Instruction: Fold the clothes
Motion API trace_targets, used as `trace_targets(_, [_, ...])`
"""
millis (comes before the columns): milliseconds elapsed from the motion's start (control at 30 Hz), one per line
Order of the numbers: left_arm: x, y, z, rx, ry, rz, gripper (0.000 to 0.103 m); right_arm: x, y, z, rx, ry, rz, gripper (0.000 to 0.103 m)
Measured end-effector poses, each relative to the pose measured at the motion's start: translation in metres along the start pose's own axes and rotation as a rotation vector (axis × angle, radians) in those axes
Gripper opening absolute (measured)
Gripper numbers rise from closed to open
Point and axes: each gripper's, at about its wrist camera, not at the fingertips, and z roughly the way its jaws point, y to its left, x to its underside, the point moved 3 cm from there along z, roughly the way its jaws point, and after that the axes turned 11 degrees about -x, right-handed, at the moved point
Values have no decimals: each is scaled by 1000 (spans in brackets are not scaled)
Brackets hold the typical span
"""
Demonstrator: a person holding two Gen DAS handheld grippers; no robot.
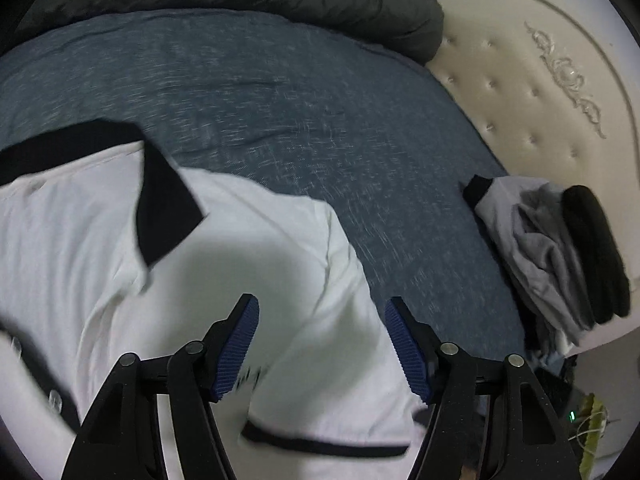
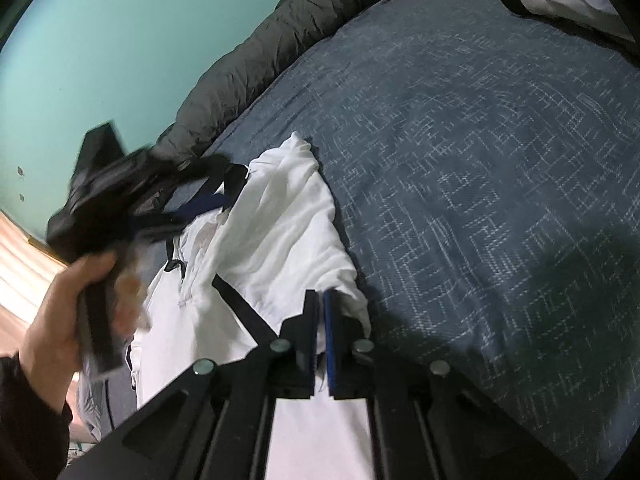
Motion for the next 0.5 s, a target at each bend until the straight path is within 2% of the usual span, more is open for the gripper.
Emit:
trace_targets(233, [-19,-15,36,-8,38,4,52,0,-7,-4,-30,-8,20,3])
trace_targets(300, [-23,-13,43,-4,45,-19,40,1,-8,-4,-47,-9,34,3])
trace_targets(433, [-27,-9,53,4,49,-39,24,2,-9,-3,-52,-8,29,3])
trace_targets(500, [-27,-10,60,4,60,-42,2,2,-10,-3,-51,-7,31,3])
